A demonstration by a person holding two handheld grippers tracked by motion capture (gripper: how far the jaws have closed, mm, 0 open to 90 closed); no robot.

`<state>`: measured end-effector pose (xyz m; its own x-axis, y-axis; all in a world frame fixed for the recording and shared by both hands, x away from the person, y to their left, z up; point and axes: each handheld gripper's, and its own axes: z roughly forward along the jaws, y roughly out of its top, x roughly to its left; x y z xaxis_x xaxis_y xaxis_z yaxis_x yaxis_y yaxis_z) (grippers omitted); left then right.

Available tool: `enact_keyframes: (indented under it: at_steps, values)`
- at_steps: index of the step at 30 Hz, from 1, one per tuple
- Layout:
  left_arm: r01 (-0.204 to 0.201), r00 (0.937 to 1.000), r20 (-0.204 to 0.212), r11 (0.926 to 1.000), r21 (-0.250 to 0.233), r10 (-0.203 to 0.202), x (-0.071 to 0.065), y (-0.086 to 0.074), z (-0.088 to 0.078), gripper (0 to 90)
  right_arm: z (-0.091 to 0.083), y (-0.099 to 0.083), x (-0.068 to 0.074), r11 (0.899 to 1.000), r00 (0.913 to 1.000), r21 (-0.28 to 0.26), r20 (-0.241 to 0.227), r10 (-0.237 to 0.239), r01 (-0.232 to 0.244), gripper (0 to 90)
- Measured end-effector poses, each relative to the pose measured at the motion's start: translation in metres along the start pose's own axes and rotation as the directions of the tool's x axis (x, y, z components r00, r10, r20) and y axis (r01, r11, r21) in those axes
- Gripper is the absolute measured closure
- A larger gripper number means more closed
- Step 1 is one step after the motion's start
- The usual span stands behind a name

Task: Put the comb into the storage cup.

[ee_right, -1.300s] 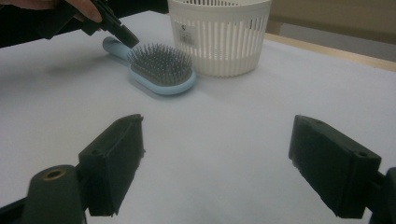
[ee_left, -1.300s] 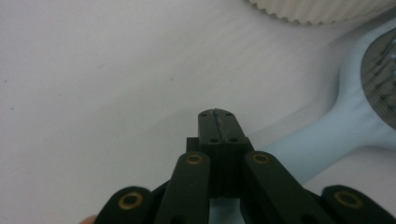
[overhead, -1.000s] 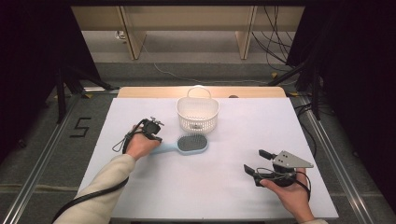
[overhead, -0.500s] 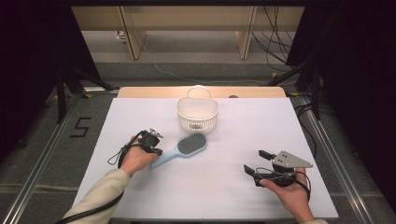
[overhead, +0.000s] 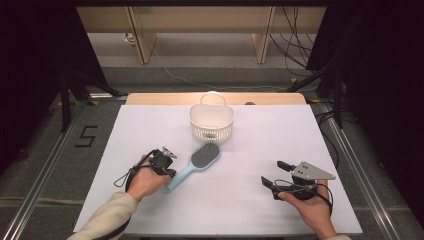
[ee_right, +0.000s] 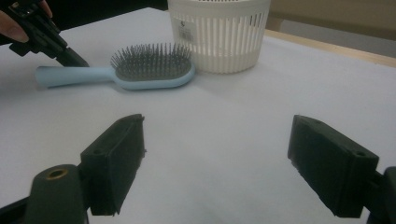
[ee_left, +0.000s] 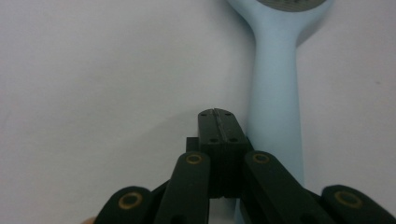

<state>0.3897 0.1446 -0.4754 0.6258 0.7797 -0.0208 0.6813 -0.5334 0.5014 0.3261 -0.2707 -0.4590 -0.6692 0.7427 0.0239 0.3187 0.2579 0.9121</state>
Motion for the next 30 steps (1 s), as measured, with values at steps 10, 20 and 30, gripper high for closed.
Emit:
enact_keyframes:
  at_steps: [10, 20, 30]
  values:
    - [-0.033, 0.9991, 0.027, 0.9994, 0.013, 0.032, -0.018, -0.004, -0.003, 89.7, 0.000, 0.000, 0.000, 1.000, 1.0000, 0.000, -0.001, -0.001, 0.001, 19.7]
    - [-0.043, 0.9981, 0.045, 0.9990, 0.013, 0.043, -0.025, -0.006, -0.004, 89.7, 0.000, 0.000, 0.000, 1.000, 1.0000, -0.002, -0.002, -0.003, 0.003, 19.7]
    - [-0.039, 0.9980, 0.051, 0.9991, 0.016, 0.038, -0.026, -0.006, -0.004, 89.7, -0.001, 0.000, 0.000, 1.000, 1.0000, -0.002, -0.005, -0.001, 0.001, 19.7]
